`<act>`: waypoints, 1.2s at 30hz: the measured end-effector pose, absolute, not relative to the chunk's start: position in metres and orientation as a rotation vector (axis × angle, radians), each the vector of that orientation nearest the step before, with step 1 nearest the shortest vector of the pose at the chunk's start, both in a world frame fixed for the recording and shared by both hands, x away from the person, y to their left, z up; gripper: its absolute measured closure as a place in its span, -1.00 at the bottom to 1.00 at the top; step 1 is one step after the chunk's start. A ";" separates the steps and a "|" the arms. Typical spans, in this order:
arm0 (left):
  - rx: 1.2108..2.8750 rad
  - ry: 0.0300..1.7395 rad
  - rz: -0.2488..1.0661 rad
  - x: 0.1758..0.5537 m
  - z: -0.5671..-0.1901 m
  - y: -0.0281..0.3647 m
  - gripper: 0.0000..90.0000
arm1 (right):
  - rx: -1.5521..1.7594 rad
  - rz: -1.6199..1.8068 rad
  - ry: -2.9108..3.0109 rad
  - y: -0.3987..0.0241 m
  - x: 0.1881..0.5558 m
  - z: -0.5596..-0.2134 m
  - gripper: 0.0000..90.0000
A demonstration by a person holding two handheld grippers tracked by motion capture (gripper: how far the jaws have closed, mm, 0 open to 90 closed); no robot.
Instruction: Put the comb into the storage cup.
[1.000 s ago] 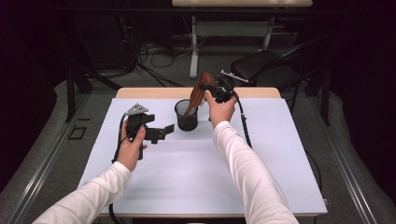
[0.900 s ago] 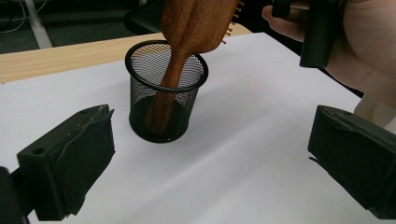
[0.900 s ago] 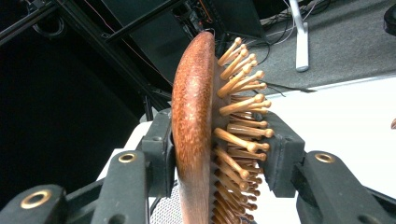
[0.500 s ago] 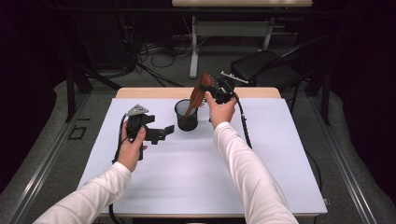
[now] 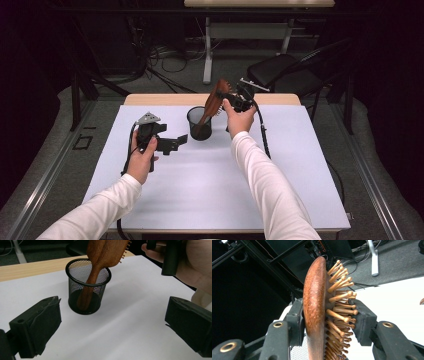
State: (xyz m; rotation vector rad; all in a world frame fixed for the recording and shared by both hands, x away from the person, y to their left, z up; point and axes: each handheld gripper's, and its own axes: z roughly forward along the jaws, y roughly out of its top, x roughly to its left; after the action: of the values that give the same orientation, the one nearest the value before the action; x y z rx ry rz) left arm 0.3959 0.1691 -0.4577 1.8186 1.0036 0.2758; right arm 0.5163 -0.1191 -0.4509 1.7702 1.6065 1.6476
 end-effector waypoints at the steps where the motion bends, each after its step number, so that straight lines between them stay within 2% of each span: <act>1: 1.820 1.003 0.276 0.396 -0.458 0.169 -0.99 | 1.770 1.648 1.610 -0.120 0.516 -0.451 0.11; 36: 1.830 1.001 0.276 0.397 -0.458 0.163 -0.99 | 1.758 1.599 1.652 -0.126 0.512 -0.450 -0.05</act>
State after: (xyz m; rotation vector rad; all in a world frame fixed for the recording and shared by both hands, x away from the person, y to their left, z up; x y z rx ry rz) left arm 0.3971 0.1635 -0.4582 1.8299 1.0011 0.2762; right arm 0.5120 -0.1257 -0.4498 1.7581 1.6525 1.5985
